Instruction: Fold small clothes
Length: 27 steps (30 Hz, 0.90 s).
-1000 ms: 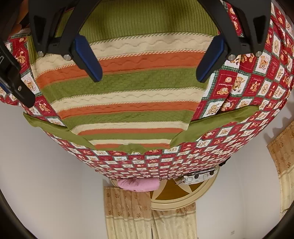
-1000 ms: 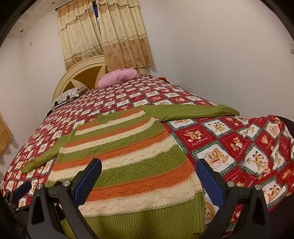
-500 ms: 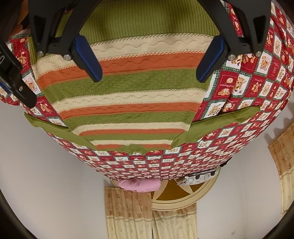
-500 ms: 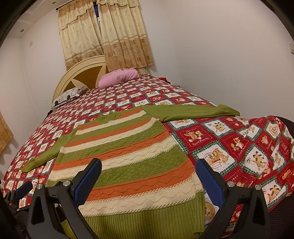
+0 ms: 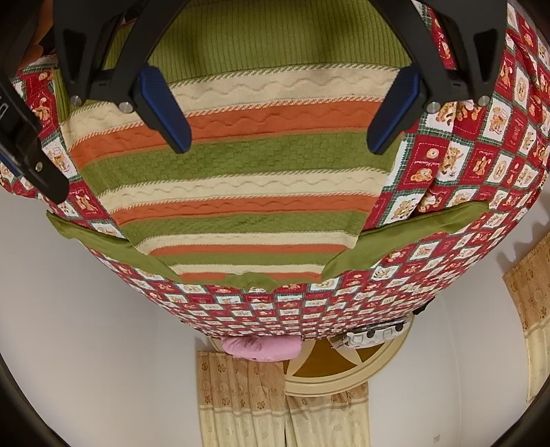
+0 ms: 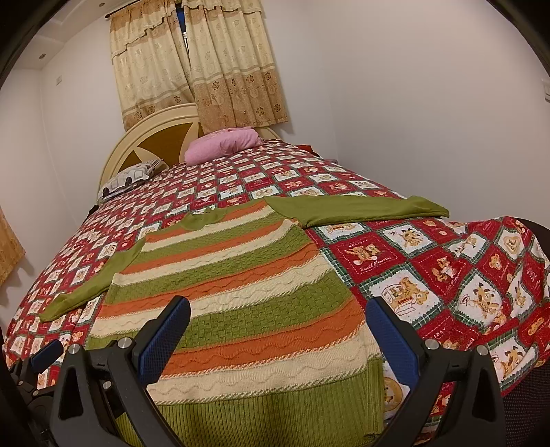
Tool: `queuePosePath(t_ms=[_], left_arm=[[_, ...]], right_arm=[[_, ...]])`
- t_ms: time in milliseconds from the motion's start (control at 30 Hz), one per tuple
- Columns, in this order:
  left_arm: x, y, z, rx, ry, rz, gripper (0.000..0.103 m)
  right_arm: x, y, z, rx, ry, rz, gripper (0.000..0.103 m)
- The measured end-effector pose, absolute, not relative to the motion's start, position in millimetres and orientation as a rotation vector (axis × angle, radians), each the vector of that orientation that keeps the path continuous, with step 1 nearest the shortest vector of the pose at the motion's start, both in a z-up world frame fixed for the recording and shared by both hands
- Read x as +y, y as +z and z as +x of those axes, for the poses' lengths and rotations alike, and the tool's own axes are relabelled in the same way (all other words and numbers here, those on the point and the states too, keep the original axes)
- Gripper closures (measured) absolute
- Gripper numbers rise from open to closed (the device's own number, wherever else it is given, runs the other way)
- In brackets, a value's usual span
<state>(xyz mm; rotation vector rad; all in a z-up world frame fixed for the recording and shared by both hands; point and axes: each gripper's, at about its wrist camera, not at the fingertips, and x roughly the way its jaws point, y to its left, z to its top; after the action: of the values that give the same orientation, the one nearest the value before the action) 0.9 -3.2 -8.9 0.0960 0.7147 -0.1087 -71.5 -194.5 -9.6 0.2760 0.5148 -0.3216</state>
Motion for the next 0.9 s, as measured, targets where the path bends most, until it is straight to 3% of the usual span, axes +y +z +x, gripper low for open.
queuePosePath(t_ms=[900], left_arm=[[2.0, -13.8, 5.7, 0.745, -0.117, 0.079, 0.000]], right_arm=[[-193.9, -15.8, -68.5, 0.535, -0.318, 0.271, 0.001]])
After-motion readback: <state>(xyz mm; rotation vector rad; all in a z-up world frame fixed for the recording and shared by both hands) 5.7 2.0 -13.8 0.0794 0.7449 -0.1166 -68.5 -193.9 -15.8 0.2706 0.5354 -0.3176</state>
